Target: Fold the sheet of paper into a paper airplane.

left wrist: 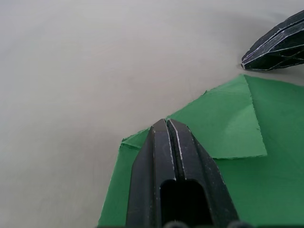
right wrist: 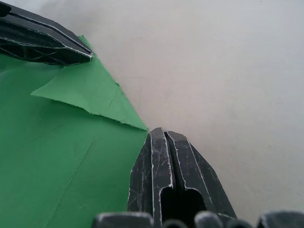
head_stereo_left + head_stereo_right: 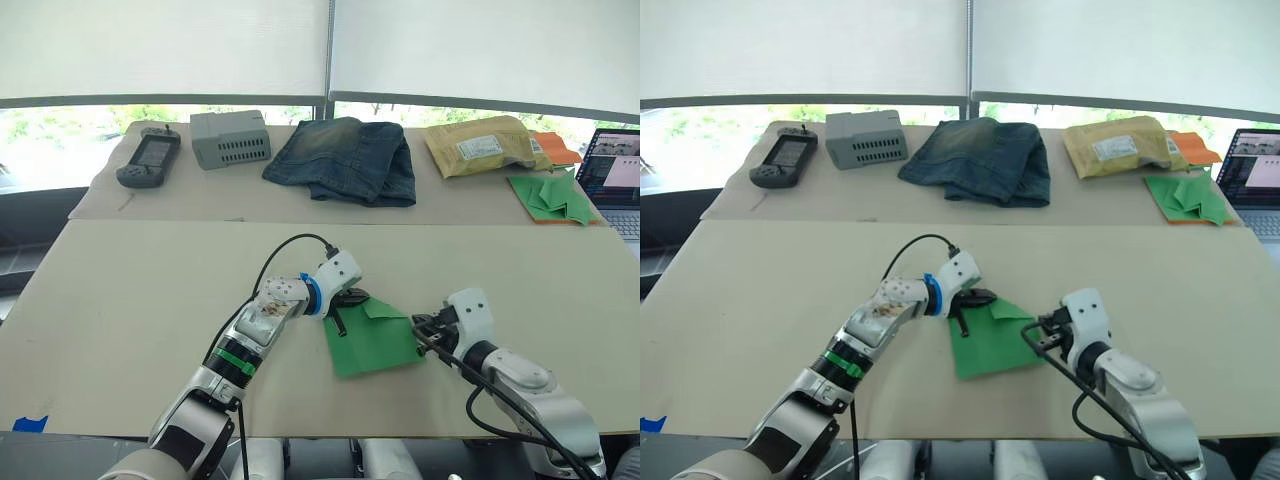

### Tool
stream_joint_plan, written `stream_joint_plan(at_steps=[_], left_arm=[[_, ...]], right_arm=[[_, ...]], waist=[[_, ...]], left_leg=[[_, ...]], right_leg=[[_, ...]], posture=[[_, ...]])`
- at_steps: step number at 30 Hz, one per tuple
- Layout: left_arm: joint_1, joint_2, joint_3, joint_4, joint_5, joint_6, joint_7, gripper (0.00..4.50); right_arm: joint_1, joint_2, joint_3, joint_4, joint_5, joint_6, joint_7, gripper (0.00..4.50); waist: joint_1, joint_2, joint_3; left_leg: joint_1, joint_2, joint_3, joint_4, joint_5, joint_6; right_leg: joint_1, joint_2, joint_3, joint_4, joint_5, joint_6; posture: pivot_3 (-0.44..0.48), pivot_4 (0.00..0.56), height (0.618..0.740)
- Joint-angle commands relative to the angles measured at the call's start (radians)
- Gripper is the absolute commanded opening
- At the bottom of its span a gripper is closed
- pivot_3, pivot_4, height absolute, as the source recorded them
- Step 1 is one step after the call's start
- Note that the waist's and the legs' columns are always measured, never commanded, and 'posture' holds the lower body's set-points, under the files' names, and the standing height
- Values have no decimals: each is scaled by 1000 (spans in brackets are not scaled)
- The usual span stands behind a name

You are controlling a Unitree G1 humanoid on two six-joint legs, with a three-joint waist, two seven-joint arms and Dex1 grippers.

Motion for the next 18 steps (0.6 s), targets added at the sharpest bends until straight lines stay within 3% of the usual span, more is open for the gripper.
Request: stream_joint_plan(at_steps=[1,5,11,18], left_arm=[[3,-3,-11,13,9,-1,-8,0],[3,1,-8,13,11,-4,-10,0],[8,20,0,-22,9,20,-14,0],[2,68,97,-227,-74,251,8,0]], right_arm=[[-23,13,-5,-10,25,-82,27,17],[-84,4,16,-27,34,-153,79,17],[-145,-41,186,68,-37,-148,116,17],[-189,-37,268,161,-71,-113,117,17]], waist=[[-1,0,0],[-7,0,0],[-6,0,0],[-14,0,0]], left_leg=[[0,0,0,0,0,0],[-1,0,0,0,0,0],[-1,0,0,-1,0,0],[-2,0,0,-1,0,0]], right_leg=[[0,0,0,0,0,0],[-2,0,1,0,0,0],[-2,0,0,0,0,0],[-3,1,0,0,0,0]], posture=[[0,150,728],[0,150,728],[0,150,728],[0,150,728]])
